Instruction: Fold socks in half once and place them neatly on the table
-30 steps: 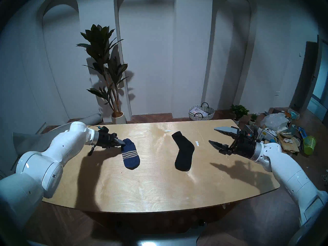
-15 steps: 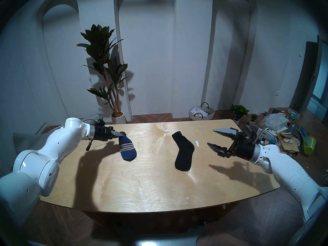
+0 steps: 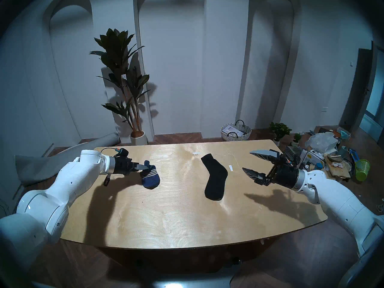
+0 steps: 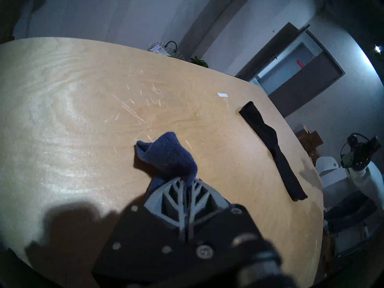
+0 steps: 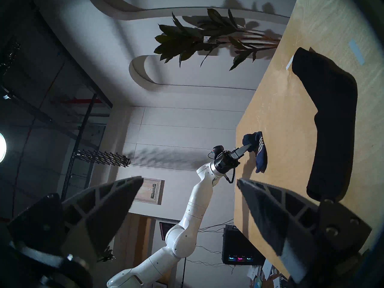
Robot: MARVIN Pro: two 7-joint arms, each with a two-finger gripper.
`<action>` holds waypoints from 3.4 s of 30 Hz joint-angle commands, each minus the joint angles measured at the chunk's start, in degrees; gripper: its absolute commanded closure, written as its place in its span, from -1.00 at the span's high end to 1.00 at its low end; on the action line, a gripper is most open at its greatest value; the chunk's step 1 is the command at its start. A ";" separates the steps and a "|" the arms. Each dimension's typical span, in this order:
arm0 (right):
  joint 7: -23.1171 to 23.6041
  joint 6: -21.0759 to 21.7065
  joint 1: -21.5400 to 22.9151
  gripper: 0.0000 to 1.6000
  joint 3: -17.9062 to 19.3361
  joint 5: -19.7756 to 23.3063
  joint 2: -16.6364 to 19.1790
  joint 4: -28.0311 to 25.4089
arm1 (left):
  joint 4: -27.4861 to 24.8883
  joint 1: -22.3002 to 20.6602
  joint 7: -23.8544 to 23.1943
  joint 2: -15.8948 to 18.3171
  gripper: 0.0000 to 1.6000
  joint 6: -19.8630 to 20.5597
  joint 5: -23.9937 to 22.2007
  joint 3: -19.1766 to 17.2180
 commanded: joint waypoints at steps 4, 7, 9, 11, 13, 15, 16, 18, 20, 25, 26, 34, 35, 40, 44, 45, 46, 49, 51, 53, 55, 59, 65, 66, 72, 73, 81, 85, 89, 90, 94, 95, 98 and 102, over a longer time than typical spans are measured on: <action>3.05 -0.09 2.24 1.00 -1.57 3.14 0.86 0.75 | -8.68 3.47 -3.87 3.03 -1.00 -9.26 -1.17 -2.45; 2.95 -0.09 2.77 1.00 -2.27 3.76 0.96 1.00 | -10.92 5.75 -3.94 3.99 -1.00 -12.86 -1.20 -3.29; 2.75 -0.09 3.07 1.00 -2.65 4.07 1.03 1.11 | -12.11 7.22 -3.16 4.53 -1.00 -14.56 -0.54 -3.58; 2.48 -0.09 3.26 1.00 -2.88 4.28 1.05 1.17 | -12.59 8.46 -2.02 4.72 -1.00 -16.54 -0.02 -3.88; 2.29 -0.09 3.46 1.00 -3.18 4.49 1.11 1.19 | -12.89 9.72 -1.05 4.61 -1.00 -18.02 -0.18 -4.69; 2.17 -0.09 3.61 1.00 -3.53 4.72 1.10 1.18 | -13.16 10.93 -0.12 4.32 -1.00 -20.29 -0.42 -5.55; 1.93 -0.09 3.56 1.00 -3.54 4.69 1.03 1.14 | -13.38 10.93 0.48 4.26 -1.00 -20.86 0.12 -5.42; 1.72 -0.09 3.57 1.00 -3.78 4.83 0.94 1.07 | -13.92 11.75 1.37 4.11 -1.00 -23.20 0.63 -5.42; 1.51 -0.09 3.60 1.00 -4.05 4.96 0.88 0.99 | -14.81 12.75 2.54 4.02 -1.00 -24.79 1.42 -5.37; 1.37 -0.09 3.65 1.00 -4.53 5.29 0.80 0.83 | -17.05 15.00 4.22 3.82 -1.00 -30.22 2.80 -5.66; 1.35 -0.09 3.64 1.00 -4.64 5.38 0.78 0.83 | -17.81 15.39 4.54 3.97 -1.00 -31.34 3.32 -5.66; 1.41 -0.09 3.57 1.00 -5.57 5.98 0.71 0.78 | -22.63 19.01 6.95 5.27 -1.00 -39.09 6.13 -6.82; 1.42 -0.09 3.58 1.00 -5.66 6.05 0.72 0.79 | -23.25 19.41 7.16 5.41 -1.00 -39.61 6.39 -7.00; 1.55 -0.09 3.60 1.00 -6.13 6.50 0.80 0.85 | -26.39 21.96 8.58 6.49 -1.00 -45.06 8.49 -7.65; 1.57 -0.09 3.66 1.00 -6.41 6.79 0.82 0.86 | -27.94 23.79 10.09 7.24 -1.00 -49.00 10.66 -8.09; 1.58 -0.09 3.67 1.00 -6.46 6.87 0.80 0.86 | -28.22 24.02 10.46 7.35 -1.00 -49.15 11.20 -8.19; 1.53 -0.09 3.67 1.00 -6.51 6.91 0.80 0.85 | -28.30 24.18 10.75 7.61 -1.00 -50.43 12.08 -8.07; 1.53 -0.09 3.66 1.00 -6.72 7.13 0.81 0.80 | -28.63 25.03 12.24 7.80 -1.00 -53.19 13.96 -8.29; 1.41 -0.09 3.57 1.00 -6.87 7.17 0.86 0.82 | -28.86 25.27 13.15 7.95 -1.00 -54.41 15.37 -8.38; 1.37 -0.09 3.47 1.00 -6.97 7.29 0.87 0.88 | -29.01 25.43 13.76 8.24 -1.00 -56.39 17.00 -8.19; 1.36 -0.09 3.40 1.00 -7.08 7.40 0.93 0.94 | -29.27 25.69 14.54 8.34 -1.00 -58.45 18.67 -8.04; 1.38 -0.09 3.36 1.00 -7.19 7.59 1.00 1.04 | -29.33 26.23 15.26 8.54 -1.00 -61.61 21.49 -7.38; 1.44 -0.09 3.33 1.00 -7.43 7.98 1.06 1.25 | -29.50 27.17 16.76 8.44 -1.00 -66.89 26.87 -6.07; 1.49 -0.09 3.31 1.00 -7.50 8.10 1.06 1.30 | -29.40 27.23 17.19 8.56 -1.00 -69.00 28.06 -5.83; 1.76 -0.09 3.24 1.00 -7.90 8.70 1.06 1.62 | -28.08 27.16 19.98 8.97 -1.00 -75.17 34.62 -4.67; 1.80 -0.09 3.22 1.00 -7.96 8.79 1.10 1.69 | -27.90 26.98 20.45 8.97 -1.00 -75.65 35.45 -4.65; 2.27 -0.09 3.04 1.00 -8.45 9.42 1.43 2.29 | -25.89 26.27 24.10 8.23 0.80 -81.93 40.63 -5.00; 2.51 -0.09 3.02 1.00 -8.74 9.76 1.71 2.74 | -24.52 25.77 26.31 7.71 1.00 -85.22 43.60 -5.34; 2.68 -0.09 2.92 1.00 -9.21 10.01 1.99 3.17 | -23.48 25.44 28.66 7.12 1.00 -87.04 46.43 -5.95; 2.84 -0.09 2.87 1.00 -9.31 10.29 1.94 3.27 | -23.37 25.44 29.38 6.91 1.00 -87.04 47.00 -6.19; 3.70 -0.09 2.87 1.00 -9.61 11.76 1.72 3.66 | -22.90 25.94 33.14 5.69 1.00 -87.04 47.92 -7.99; 3.74 -0.09 3.06 1.00 -9.66 11.90 1.78 3.64 | -22.64 26.21 34.12 5.04 1.00 -87.04 47.38 -8.79; 2.33 -0.09 4.24 1.00 -9.16 11.70 2.04 3.43 | -22.60 26.98 37.02 0.54 1.00 -85.69 40.40 -12.51; 0.63 -0.09 5.92 1.00 -8.19 11.41 2.47 3.29 | -26.01 23.68 39.56 -0.76 1.00 -85.71 37.88 -13.47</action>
